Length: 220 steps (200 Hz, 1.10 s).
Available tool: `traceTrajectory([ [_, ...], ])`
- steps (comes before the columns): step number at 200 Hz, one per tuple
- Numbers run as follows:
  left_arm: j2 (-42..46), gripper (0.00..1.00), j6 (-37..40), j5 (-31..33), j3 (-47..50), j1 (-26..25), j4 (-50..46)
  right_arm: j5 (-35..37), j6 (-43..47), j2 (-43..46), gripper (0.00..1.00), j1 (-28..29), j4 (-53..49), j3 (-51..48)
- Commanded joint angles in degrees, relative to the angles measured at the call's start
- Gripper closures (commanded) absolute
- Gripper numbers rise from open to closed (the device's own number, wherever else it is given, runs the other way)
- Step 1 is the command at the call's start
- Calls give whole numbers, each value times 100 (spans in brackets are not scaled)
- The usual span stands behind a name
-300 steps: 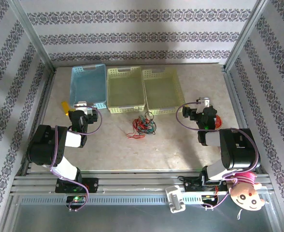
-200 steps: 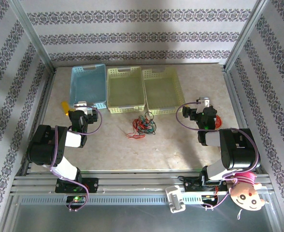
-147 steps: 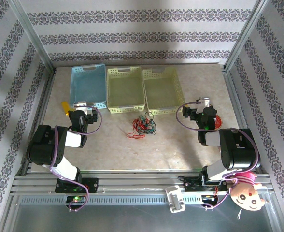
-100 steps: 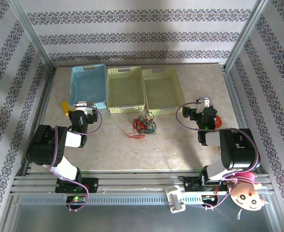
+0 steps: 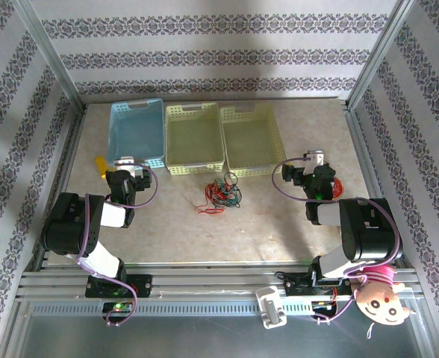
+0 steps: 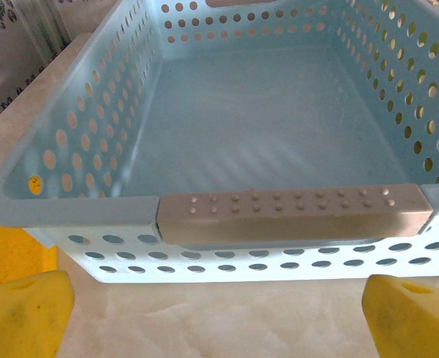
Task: Untangle the cables
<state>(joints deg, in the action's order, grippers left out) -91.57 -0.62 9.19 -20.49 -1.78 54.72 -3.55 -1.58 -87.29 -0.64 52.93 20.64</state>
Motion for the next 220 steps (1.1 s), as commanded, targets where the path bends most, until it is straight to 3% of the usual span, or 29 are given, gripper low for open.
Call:
traceTrajectory([
  [1, 12, 1, -78, -31, -78, 42, 206, -73, -53, -25, 2, -37, 69, 115],
  [125, 127, 1, -27, -36, -36, 29, 237, -196, -125, 138, 2, -105, -145, 220],
  [150, 1237, 1, 43, 104, -379, -79, -1330, 364, -412, 1070, 5, -51, -2613, 1082],
  [171, 1933, 1, -22, 1068, -614, -247, -1894, 1149, -661, 1623, 10, 209, -3010, 1259],
  [184, 2380, 1, -453, 1711, -570, -304, -2014, 1637, -727, 1919, 11, 523, -3467, 1440],
  [195, 2724, 1, -944, 1974, -738, -335, -2761, 1888, -823, 2141, 11, 856, -4042, 1645],
  [220, 2955, 1, -1721, 2263, -1325, -878, -4639, 1416, -957, 2487, 11, 1787, -5160, 1970],
])
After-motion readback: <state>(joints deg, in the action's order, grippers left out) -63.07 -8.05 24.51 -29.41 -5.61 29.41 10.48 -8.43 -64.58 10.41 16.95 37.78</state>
